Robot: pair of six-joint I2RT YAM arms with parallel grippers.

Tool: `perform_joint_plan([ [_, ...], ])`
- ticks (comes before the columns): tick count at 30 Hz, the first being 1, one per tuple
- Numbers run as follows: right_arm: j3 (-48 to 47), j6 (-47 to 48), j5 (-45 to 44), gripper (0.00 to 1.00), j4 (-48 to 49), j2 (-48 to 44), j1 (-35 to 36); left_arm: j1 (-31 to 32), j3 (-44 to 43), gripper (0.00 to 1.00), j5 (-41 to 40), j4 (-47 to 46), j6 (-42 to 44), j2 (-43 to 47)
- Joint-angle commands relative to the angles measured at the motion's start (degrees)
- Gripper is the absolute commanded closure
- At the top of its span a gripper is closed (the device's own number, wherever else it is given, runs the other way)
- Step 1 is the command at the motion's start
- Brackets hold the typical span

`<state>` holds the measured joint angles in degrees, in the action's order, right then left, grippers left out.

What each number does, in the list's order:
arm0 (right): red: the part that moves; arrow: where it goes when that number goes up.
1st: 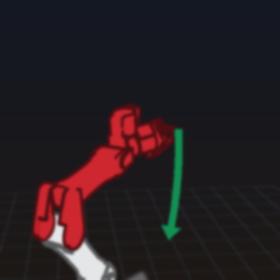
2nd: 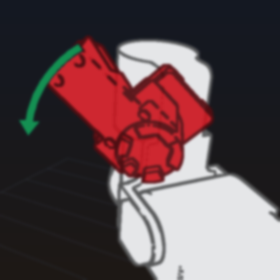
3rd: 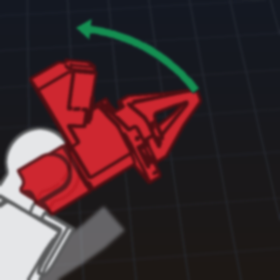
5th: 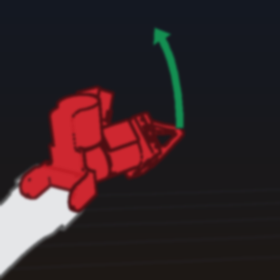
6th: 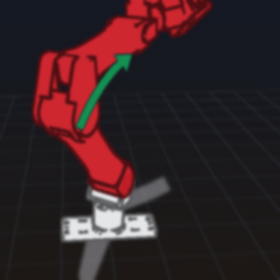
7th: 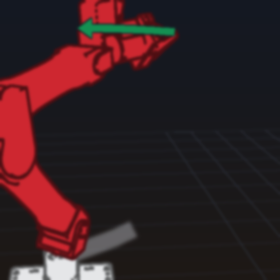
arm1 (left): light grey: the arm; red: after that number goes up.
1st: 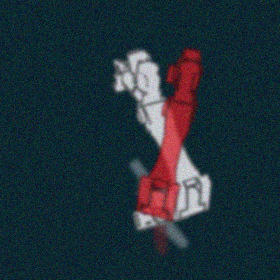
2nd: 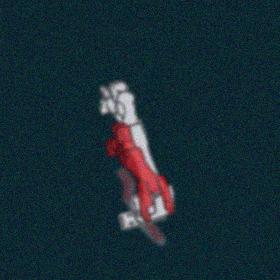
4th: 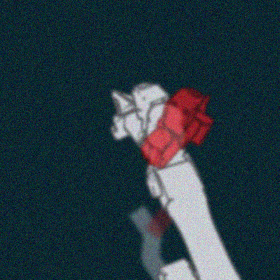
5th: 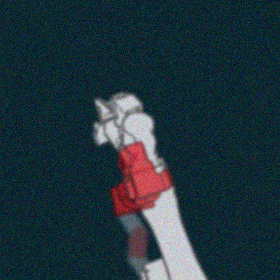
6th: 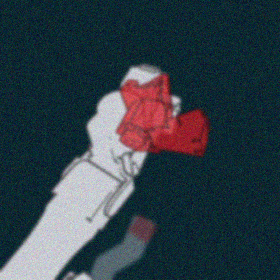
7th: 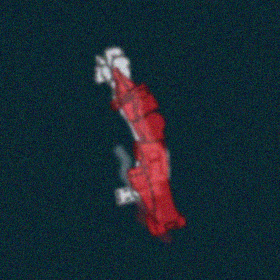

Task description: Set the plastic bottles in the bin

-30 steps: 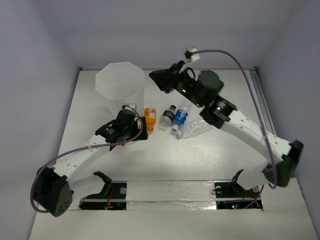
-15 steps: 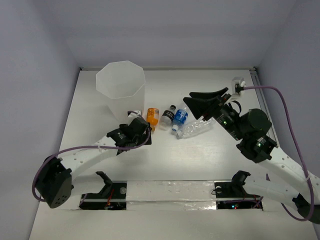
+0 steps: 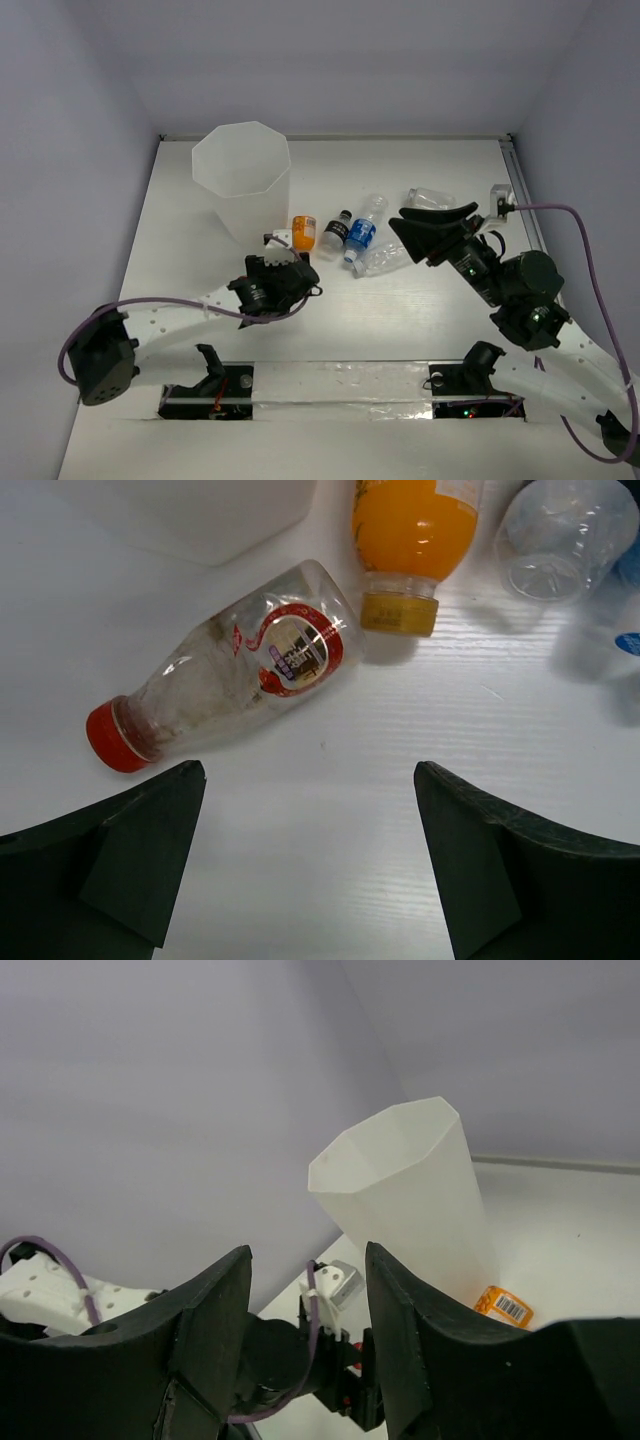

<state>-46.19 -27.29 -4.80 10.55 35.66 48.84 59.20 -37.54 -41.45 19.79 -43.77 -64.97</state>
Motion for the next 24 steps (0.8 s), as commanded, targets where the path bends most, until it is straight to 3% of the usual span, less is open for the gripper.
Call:
perform_joint_plan([
  [1, 0.23, -1.10, -1.44, 0.45, 0.62, -3.57, 0.56, 0.21, -4.99, 0.16, -7.85, 3.39, -0.44, -5.24],
  [2, 0.49, -1.19, -1.53, 0.45, 0.27, -4.28, 0.56, 0.21, -6.83, 0.16, -8.38, 6.11, -2.27, -8.82],
  [5, 1.19, -1.19, -2.58, 0.45, -1.31, -7.53, 0.56, 0.21, -7.54, 0.17, -2.86, 0.09, 5.95, -13.33],
  [11, 1.19, -0.13, -3.99, 0.45, -5.62, -12.36, 0.56, -0.57, -13.51, 0.16, -6.97, 6.82, 2.73, -23.52],
  [24, 3.04, 1.36, -4.78, 0.44, -8.70, -15.00, 0.56, -4.70, -15.10, 0.16, -7.33, 6.31, 4.92, -27.05],
])
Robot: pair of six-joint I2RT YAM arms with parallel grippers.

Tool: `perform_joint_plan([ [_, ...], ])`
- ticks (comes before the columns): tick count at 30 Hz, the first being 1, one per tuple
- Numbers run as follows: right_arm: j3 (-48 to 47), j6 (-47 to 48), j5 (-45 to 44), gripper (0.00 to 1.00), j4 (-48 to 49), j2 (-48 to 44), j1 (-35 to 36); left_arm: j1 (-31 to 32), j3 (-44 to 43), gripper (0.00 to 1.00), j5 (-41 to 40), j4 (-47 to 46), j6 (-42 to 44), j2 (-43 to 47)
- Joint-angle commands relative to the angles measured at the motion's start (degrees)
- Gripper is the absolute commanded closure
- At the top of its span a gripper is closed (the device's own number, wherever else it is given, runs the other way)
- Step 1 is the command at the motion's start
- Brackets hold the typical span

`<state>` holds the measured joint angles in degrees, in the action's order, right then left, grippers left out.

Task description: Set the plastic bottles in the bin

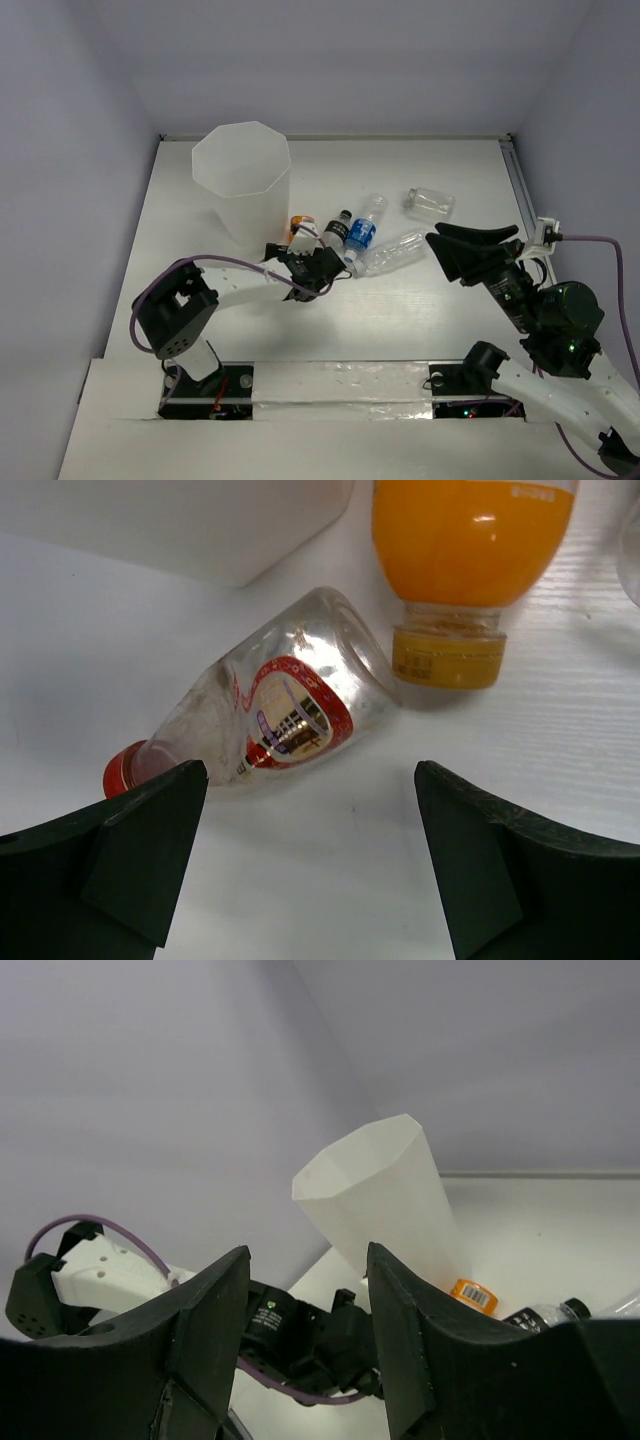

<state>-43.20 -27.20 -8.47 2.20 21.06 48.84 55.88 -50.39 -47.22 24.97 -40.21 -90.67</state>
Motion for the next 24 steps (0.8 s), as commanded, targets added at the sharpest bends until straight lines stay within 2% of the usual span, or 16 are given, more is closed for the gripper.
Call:
perform_joint_plan([
  [1, 0.05, 1.45, -1.20, 0.44, -0.35, -0.49, 0.56, -2.60, -2.60, 0.16, -1.56, 1.13, 1.53, -1.87],
  [15, -0.83, 2.59, -2.34, 0.43, -1.23, -0.41, 0.56, -5.16, -5.86, 0.18, 2.66, -0.80, 8.21, -10.04],
  [18, -0.83, 2.33, -2.43, 0.43, -1.32, -0.14, 0.56, -5.16, -5.86, 0.28, 3.71, -1.06, 8.65, -10.31],
  [19, -0.83, 2.24, -2.43, 0.43, -1.40, -0.05, 0.56, -5.16, -5.60, 0.38, 4.33, -1.24, 8.74, -9.96],
  [21, -0.92, 2.33, -2.69, 0.43, -1.84, 0.03, 0.56, -5.16, -4.54, 0.50, 5.73, -1.85, 8.31, -8.39],
  [22, -1.09, 2.24, -2.95, 0.43, -1.93, 0.12, 0.56, -5.16, -4.11, 0.62, 6.26, -2.03, 8.13, -7.86],
  [24, -1.18, 2.33, -3.74, 0.43, -2.72, 0.39, 0.56, -4.56, -3.14, 0.66, 7.49, -2.56, 7.86, -6.54],
])
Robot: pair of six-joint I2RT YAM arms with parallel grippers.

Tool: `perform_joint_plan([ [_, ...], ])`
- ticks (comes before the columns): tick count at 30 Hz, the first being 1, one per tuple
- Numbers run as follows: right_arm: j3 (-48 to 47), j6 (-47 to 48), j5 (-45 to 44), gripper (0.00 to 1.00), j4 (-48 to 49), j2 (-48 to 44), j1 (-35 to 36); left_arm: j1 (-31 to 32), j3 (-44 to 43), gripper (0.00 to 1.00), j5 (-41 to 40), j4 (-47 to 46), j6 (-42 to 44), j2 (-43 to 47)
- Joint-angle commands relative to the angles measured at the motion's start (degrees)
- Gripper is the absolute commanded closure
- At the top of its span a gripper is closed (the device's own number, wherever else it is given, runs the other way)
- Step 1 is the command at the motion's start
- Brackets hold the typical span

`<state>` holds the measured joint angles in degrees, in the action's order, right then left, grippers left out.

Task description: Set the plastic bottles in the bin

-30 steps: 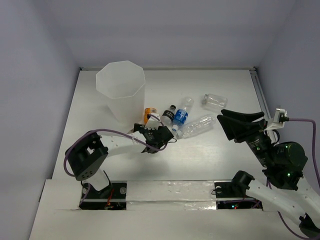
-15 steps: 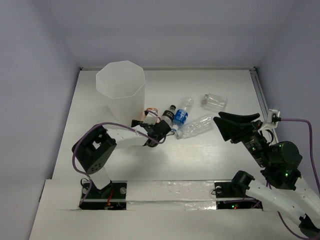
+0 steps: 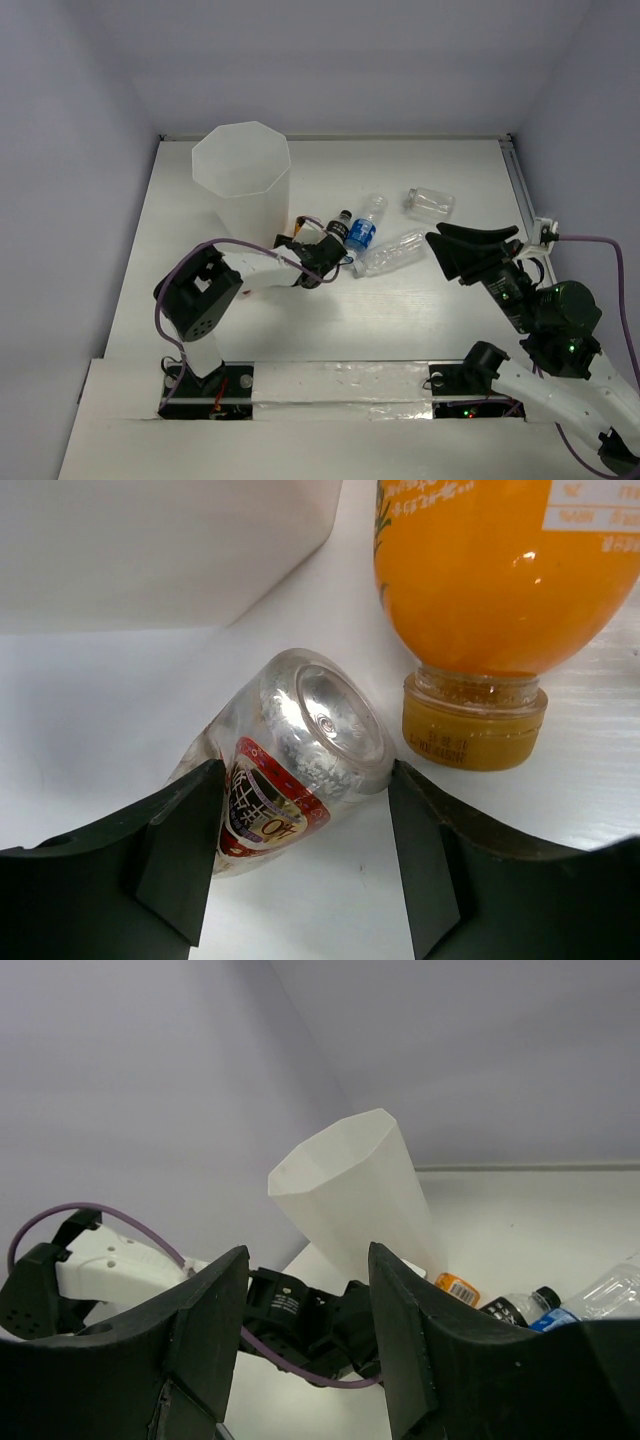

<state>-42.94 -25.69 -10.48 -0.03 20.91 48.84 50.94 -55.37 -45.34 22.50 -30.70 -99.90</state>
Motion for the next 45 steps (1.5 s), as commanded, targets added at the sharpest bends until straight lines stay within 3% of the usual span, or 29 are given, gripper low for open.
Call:
perform_joint_plan([
  [1, -1.45, 0.82, -1.91, 0.43, -1.54, 0.54, 0.56, 0.39, 2.02, 0.71, 5.79, -0.09, -1.82, 2.95],
  [4, -1.18, 0.38, -2.17, 0.43, -2.86, 0.54, 0.56, 0.91, 1.85, 0.81, 6.32, 0.35, -1.82, 2.87],
  [11, -0.92, 0.12, -3.23, 0.43, -5.59, -0.25, 0.56, 5.39, -0.52, 0.94, 5.97, 6.14, -5.16, 5.49],
  [16, -1.09, 0.03, -4.28, 0.43, -8.66, 1.50, 0.56, 10.57, -2.28, 0.96, 7.02, 11.24, -9.55, 12.61],
  [22, -0.30, -1.90, -5.86, 0.43, -10.51, 7.03, 0.56, 11.64, -5.53, 0.95, 9.04, 10.82, -10.18, 27.90],
  [24, -1.27, -2.69, -6.57, 0.46, -12.17, 11.41, 0.56, 11.64, -7.72, 0.94, 10.88, 8.53, -8.69, 33.08],
  [26, -2.32, -3.13, -9.02, 0.58, -13.58, 14.50, 0.56, 11.64, -11.66, 0.94, 11.68, 6.69, -5.87, 36.59],
  [28, -3.82, -4.19, -12.09, 0.62, -15.43, 18.44, 0.56, 11.64, -15.62, 0.92, 11.59, 5.72, -4.03, 37.84],
  [31, -4.96, -5.77, -12.11, 0.74, -15.00, 22.23, -0.05, 11.64, -23.18, 0.90, 11.15, 1.24, 1.41, 39.08],
  [35, -6.28, -6.83, -11.49, 0.76, -15.08, 26.97, -2.95, 8.75, -33.02, 0.88, 10.98, -4.83, 9.76, 37.42],
  [38, -9.17, -4.20, -7.74, 0.76, -15.96, 31.45, -10.93, 3.75, -39.62, 0.85, 9.39, -10.35, 15.57, 36.01],
  [39, -10.05, -2.62, -4.93, 0.76, -16.66, 32.78, -16.44, 1.21, -40.16, 0.85, 12.79, -11.42, 16.19, 35.74],
  [42, -13.48, 0.10, 0.80, 0.72, -17.54, 37.00, -22.28, -10.04, -41.92, 0.82, 20.70, -13.10, 15.93, 33.99],
  [45, -17.35, 1.52, 3.36, 0.66, -18.77, 40.25, -23.78, -20.85, -42.18, 0.82, 26.68, -13.45, 14.36, 30.74],
])
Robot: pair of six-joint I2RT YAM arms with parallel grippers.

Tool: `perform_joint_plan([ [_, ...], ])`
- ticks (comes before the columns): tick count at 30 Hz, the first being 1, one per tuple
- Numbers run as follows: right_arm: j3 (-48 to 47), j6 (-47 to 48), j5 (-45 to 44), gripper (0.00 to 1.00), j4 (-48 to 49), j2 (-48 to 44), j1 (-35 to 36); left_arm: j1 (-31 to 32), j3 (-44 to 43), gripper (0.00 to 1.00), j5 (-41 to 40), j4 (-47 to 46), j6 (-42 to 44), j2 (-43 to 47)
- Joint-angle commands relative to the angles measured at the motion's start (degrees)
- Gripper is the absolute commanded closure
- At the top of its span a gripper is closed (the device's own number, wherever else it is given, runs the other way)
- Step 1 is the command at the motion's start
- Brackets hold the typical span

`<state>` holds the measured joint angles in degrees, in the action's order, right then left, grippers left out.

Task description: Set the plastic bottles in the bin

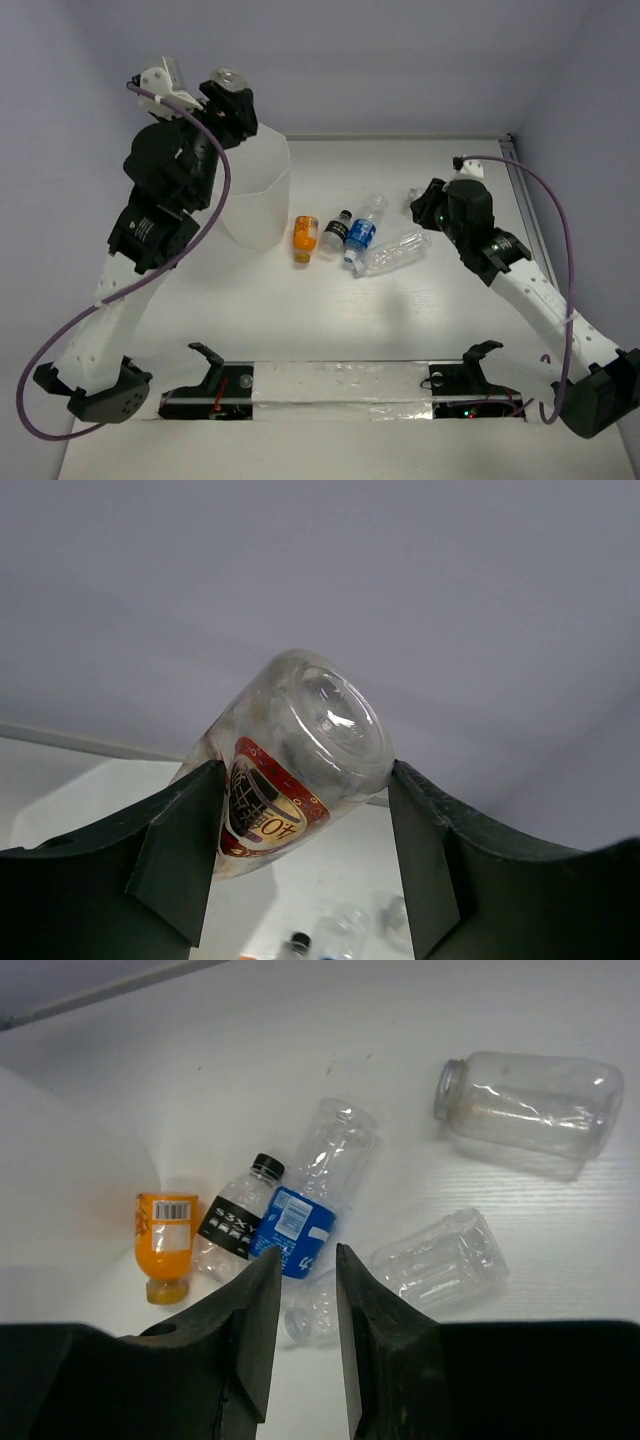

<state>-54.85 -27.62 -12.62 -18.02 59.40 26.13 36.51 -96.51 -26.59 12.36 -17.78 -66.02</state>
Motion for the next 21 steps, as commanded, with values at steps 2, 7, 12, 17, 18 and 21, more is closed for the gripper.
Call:
perform_joint_plan([
  [2, -7.02, 3.80, 6.56, 0.63, -1.40, 3.26, -1.87, -10.21, -0.35, 0.81, 11.20, -4.01, 0.65, -5.42],
  [7, -12.55, 7.48, 5.94, 0.61, -5.61, 8.79, -6.69, -19.54, 7.11, 0.81, 17.53, -9.01, -2.08, -6.93],
  [12, -18.09, 14.94, 12.01, 0.60, -12.73, 16.62, -13.56, -21.48, 16.52, 0.79, 17.80, -14.73, -4.88, -5.70],
  [17, -20.82, 18.47, 9.82, 0.42, -14.23, 23.47, -14.97, -21.48, 20.83, 0.64, 17.62, -17.28, -6.13, -5.61],
  [18, -21.43, 19.87, 9.29, 0.37, -15.02, 26.01, -15.58, -21.48, 21.36, 0.58, 18.15, -17.46, -6.21, -5.61],
  [21, -25.63, 22.51, 5.51, 0.20, -18.87, 31.72, -15.58, -21.48, 21.45, 0.32, 19.29, -17.55, -5.86, -5.44],
])
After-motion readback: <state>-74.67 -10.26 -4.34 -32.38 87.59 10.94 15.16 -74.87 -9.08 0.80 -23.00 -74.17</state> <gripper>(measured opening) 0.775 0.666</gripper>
